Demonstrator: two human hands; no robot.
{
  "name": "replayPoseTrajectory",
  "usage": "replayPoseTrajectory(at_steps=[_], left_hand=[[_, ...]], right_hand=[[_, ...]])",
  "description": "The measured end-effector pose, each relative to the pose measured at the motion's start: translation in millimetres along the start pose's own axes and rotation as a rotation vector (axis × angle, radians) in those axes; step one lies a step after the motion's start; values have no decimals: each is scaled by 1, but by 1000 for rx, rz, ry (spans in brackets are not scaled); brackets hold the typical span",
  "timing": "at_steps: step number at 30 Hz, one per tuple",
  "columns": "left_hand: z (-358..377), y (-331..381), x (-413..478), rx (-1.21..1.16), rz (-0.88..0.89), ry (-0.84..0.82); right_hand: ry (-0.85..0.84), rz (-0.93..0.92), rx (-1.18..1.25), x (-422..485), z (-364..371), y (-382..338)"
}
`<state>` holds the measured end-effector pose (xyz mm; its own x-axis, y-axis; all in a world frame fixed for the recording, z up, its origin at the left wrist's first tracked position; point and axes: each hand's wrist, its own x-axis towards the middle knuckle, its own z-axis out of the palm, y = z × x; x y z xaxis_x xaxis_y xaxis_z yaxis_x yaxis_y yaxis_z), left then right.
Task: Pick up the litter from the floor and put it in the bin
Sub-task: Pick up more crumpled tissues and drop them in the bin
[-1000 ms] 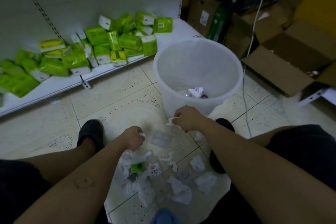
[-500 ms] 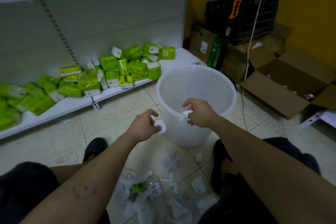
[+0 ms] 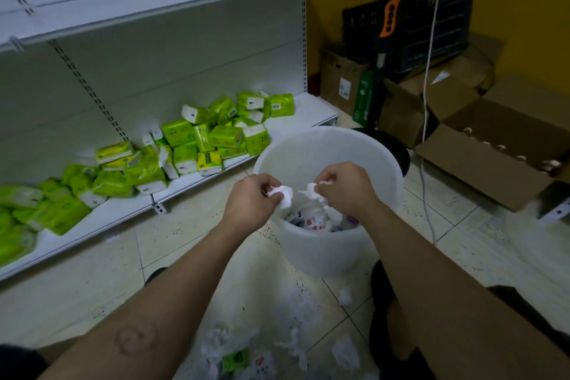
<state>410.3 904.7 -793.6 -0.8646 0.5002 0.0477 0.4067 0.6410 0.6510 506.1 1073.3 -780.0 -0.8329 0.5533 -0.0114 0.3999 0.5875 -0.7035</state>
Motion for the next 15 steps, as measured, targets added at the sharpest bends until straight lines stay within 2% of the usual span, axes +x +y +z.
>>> replayPoseTrajectory(at_steps=[2,6,12,15], left_hand=[[10,4,10,19,-20,-2],[30,-2,11,114,-51,-99],[38,-32,-24,179,-18,-126],[42,-51,-55,138,-43,-167]], right_hand=[[-60,-5,9,2,-1,3],[-334,-10,-234,1,-3,12],[-445,-18,-271,-21,11,7],[-473,-58,-343,-43,29,5]])
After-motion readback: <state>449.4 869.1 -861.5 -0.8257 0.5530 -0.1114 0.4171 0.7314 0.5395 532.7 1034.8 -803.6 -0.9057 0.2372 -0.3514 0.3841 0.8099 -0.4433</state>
